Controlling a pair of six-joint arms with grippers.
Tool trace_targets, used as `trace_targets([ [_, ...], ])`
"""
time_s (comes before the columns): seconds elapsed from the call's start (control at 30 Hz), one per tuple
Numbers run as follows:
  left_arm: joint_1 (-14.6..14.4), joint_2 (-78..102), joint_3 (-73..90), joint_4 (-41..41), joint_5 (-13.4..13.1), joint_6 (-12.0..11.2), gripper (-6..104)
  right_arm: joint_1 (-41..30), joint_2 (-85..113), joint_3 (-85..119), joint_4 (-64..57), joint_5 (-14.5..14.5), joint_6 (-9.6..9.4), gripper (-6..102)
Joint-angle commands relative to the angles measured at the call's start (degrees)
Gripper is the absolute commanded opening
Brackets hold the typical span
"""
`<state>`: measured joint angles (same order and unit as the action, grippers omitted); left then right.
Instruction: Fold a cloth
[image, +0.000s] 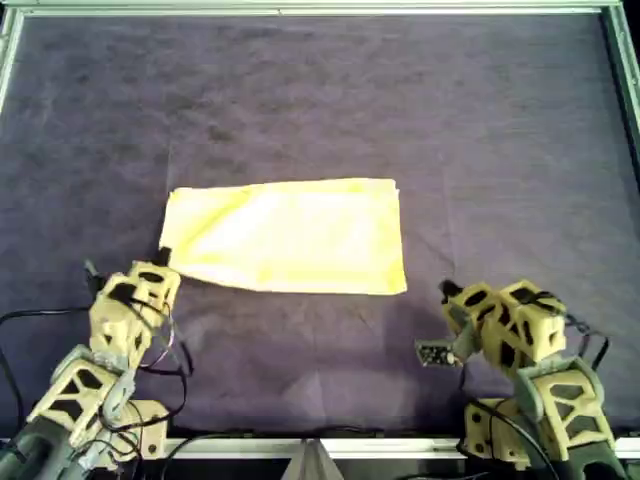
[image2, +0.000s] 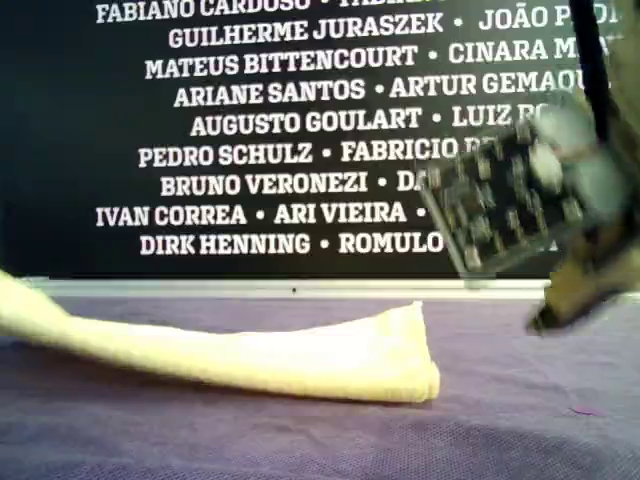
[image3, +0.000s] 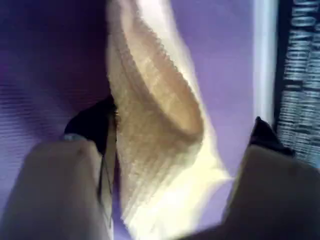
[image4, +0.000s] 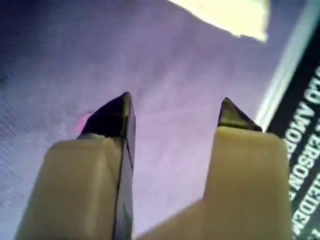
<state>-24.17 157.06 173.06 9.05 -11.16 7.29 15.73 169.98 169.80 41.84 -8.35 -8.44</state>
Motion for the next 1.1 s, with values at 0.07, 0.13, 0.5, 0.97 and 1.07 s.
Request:
trace_targets([
  [0.07,-1.14,-3.52,-0.97,1.41,0.09,0.26,92,0.09,1.23,0.09,0.26,-0.44,-0.53,68],
  [0.13,-1.76,-4.75,-0.97,1.85,0.0,0.26,92,0.18,0.79,-0.18,0.26,-0.44,-0.62,68],
  [0.5,-2.02,-4.48,-0.97,1.67,0.0,-0.18,92,3.25,0.26,-2.02,0.26,-0.44,-0.79,68],
  [0.97,-2.02,-4.48,-0.97,1.76,0.0,-0.53,92,8.17,-56.51,-34.54,0.44,-0.53,0.26,69],
  [1.07,-2.02,-4.48,-0.97,1.76,0.0,-0.53,92,8.17,-63.9,-37.09,0.44,-0.53,0.35,73],
])
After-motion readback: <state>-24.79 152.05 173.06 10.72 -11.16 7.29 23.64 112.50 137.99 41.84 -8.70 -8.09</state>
